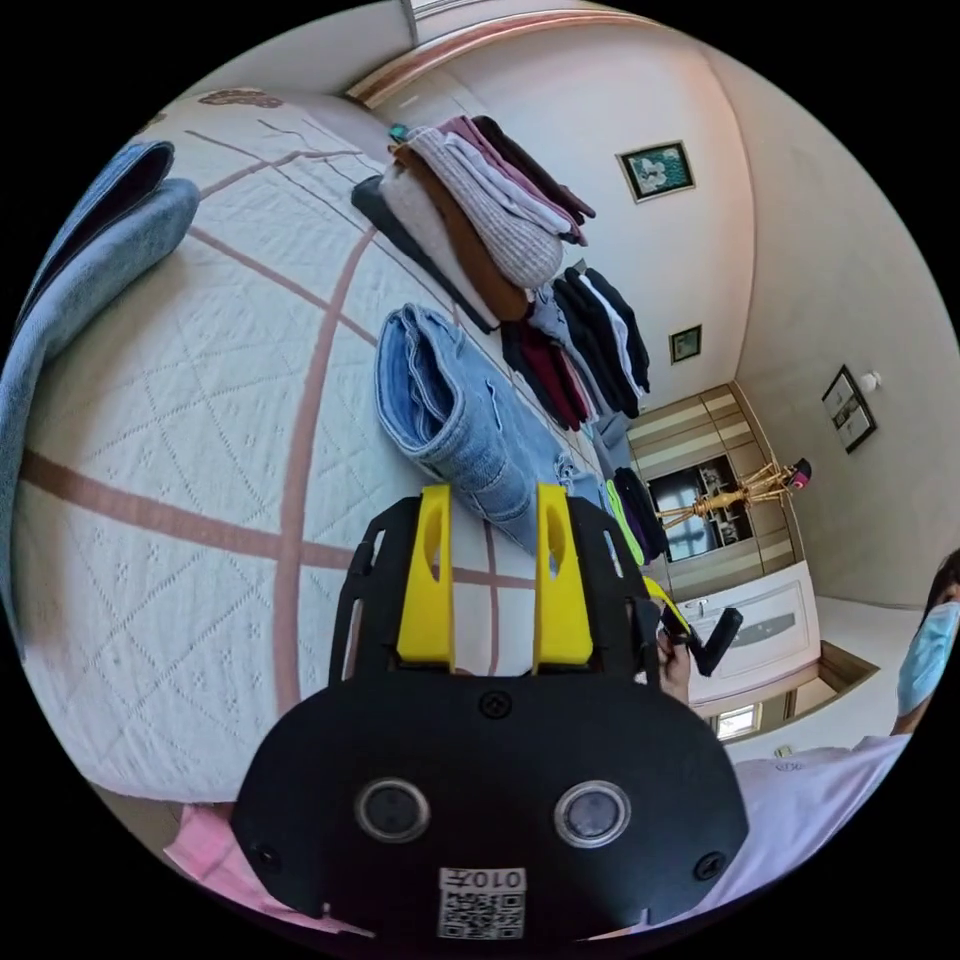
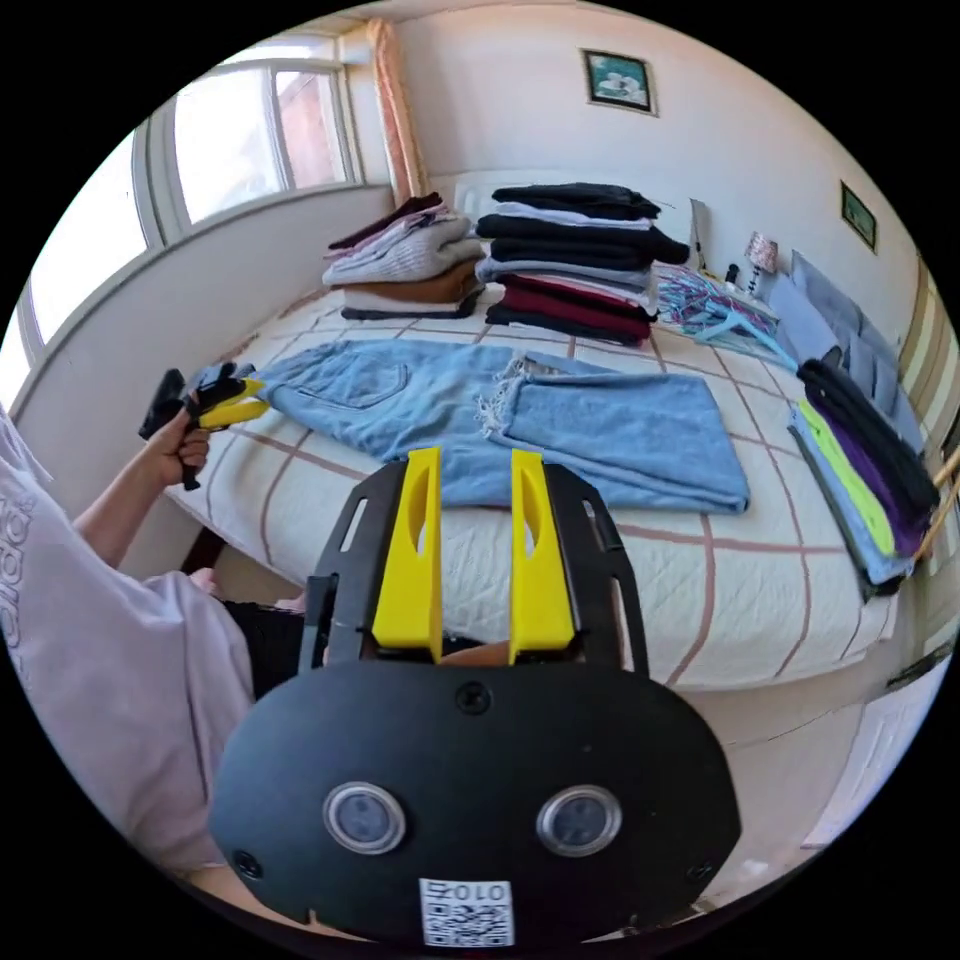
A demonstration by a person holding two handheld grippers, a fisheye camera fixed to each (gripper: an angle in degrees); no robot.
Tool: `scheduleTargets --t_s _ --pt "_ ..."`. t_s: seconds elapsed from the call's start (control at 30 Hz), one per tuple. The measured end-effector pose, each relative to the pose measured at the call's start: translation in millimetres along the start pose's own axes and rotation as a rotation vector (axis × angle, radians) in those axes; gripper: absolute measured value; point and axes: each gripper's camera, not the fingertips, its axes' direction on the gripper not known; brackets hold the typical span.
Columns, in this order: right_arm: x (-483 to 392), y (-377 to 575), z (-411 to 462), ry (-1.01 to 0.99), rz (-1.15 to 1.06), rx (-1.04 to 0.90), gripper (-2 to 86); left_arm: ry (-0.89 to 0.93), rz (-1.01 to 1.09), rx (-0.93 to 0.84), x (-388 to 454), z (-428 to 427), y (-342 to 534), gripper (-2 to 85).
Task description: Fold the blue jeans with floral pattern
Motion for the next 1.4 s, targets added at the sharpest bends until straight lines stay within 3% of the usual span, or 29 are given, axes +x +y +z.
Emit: scheduleTargets --t_s 0.17,0.43,0.63,0.83,1.03,1.13,1.33,1.4 --pt "-3.3 -67.3 69.7 0.051 -0.081 -0.081 12.9 0.02 0.007 -0.012 -8.0 -5.6 -11.6 14.5" --pt "-12.3 -87.4 148.2 0.105 -0.158 -0.24 12.8 0.022 -0.025 -0.007 -21.9 -13.5 -6.2 14.4" --pt "18.7 -88.6 143.8 0.003 -0.109 -0.192 6.3 0.002 -0.01 0.01 -26.8 -23.3 1.9 12.3" --pt "41.5 -113.3 88.3 0.134 -0.077 -0.079 3.2 -0.041 0.144 0.053 27.2 -44.3 -15.1 10.4" --pt "134.7 -140.5 -82.9 0.397 0.122 0.184 2.9 -0.037 0.323 0.069 98.7 -89.6 -59.5 8.9" --pt "202.7 -130.1 -129.6 0.584 0.235 0.133 2.8 -0.13 0.304 0.118 98.6 -112.9 -67.5 7.8" --pt "333.9 -43.3 -52.4 0.482 0.402 -0.156 2.7 -0.358 0.162 -0.031 28.6 -72.1 -42.6 6.4" --pt "355.0 2.9 -9.2 0.409 0.486 -0.257 2.8 -0.3 0.052 0.023 -4.3 -78.2 -17.6 6.2"
